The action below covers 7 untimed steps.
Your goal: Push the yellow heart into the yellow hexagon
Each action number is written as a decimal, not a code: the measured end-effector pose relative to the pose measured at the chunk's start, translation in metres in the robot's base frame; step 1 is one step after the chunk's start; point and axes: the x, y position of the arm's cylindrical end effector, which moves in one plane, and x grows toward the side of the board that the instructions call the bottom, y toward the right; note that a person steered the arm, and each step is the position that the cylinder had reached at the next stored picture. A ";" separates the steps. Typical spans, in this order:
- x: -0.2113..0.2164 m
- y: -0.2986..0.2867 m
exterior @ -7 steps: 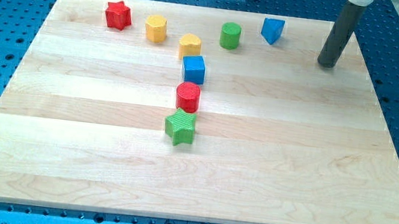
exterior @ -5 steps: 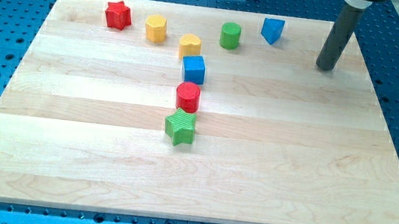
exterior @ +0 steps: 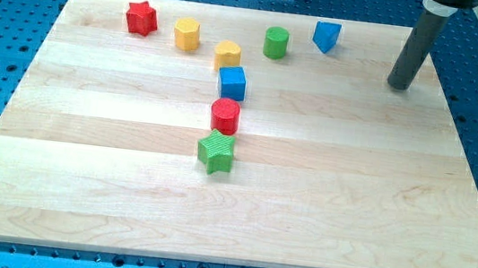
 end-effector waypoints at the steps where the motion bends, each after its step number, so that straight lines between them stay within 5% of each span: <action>1: 0.009 -0.024; 3: 0.004 -0.040; 4: -0.022 -0.097; 5: 0.011 -0.188; 7: 0.003 -0.274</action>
